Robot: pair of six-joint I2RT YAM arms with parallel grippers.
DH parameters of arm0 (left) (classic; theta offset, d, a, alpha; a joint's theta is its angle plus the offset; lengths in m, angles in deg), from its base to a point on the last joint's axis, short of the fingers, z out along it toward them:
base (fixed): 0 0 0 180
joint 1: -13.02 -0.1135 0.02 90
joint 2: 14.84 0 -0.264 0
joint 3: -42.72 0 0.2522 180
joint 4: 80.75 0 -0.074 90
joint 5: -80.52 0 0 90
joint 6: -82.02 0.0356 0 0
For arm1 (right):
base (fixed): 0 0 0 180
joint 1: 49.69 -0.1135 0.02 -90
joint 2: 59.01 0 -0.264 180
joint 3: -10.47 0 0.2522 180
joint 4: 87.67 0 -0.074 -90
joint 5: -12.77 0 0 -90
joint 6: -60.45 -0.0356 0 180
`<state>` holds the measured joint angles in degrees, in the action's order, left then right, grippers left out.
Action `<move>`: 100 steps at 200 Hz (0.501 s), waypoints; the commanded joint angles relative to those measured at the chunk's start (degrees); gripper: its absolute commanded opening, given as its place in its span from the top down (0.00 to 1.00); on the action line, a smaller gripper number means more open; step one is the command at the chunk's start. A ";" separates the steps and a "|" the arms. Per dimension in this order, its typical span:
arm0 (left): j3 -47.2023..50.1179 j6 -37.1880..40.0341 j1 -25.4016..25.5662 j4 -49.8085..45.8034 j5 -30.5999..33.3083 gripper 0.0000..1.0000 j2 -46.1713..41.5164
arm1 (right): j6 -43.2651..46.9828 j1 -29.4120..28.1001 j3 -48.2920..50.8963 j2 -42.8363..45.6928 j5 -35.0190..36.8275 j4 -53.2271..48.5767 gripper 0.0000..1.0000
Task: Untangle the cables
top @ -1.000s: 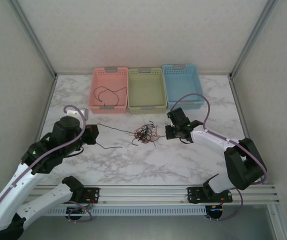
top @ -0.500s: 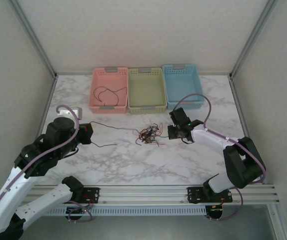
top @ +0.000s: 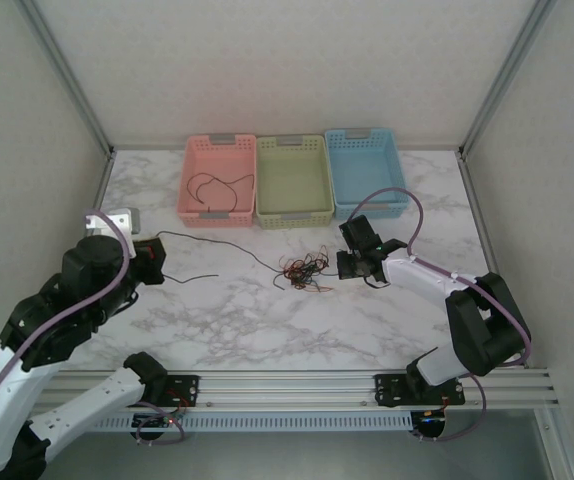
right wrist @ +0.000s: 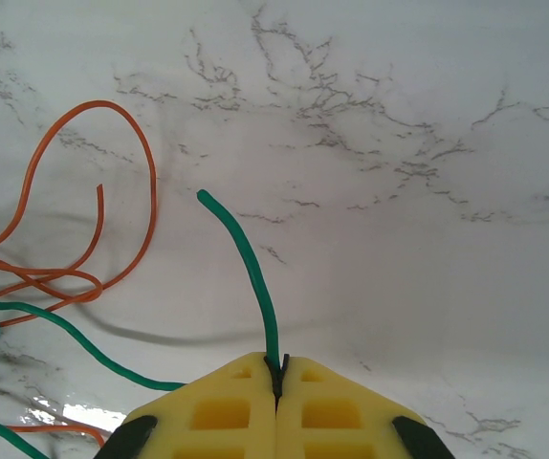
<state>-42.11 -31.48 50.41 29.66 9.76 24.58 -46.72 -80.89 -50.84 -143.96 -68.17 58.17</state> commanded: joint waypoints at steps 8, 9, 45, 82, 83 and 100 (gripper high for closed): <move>-4.14 2.77 -0.71 -3.67 6.09 1.00 -1.30 | -0.41 0.69 -0.70 -0.48 1.51 -1.42 1.00; -4.20 2.81 -0.68 -3.76 6.26 1.00 -1.33 | -0.36 0.70 -0.70 -0.48 1.50 -1.41 1.00; -6.27 3.29 -0.72 -4.68 8.20 1.00 -2.66 | -0.45 0.70 -0.65 -0.53 1.43 -1.14 1.00; -4.75 3.19 -0.70 -3.31 8.71 1.00 -4.64 | -0.65 0.79 -0.14 0.10 1.34 -1.05 1.00; -4.72 3.11 -0.67 -3.31 8.57 1.00 -4.63 | -0.66 0.79 -0.11 0.12 1.28 -1.05 1.00; -3.46 2.68 -0.65 -2.54 6.24 1.00 -4.18 | -0.70 0.76 -0.08 0.17 0.99 -0.95 1.00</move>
<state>-47.05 -29.17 50.30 26.69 16.80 20.14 -46.76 -80.51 -50.84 -143.98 -68.20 58.17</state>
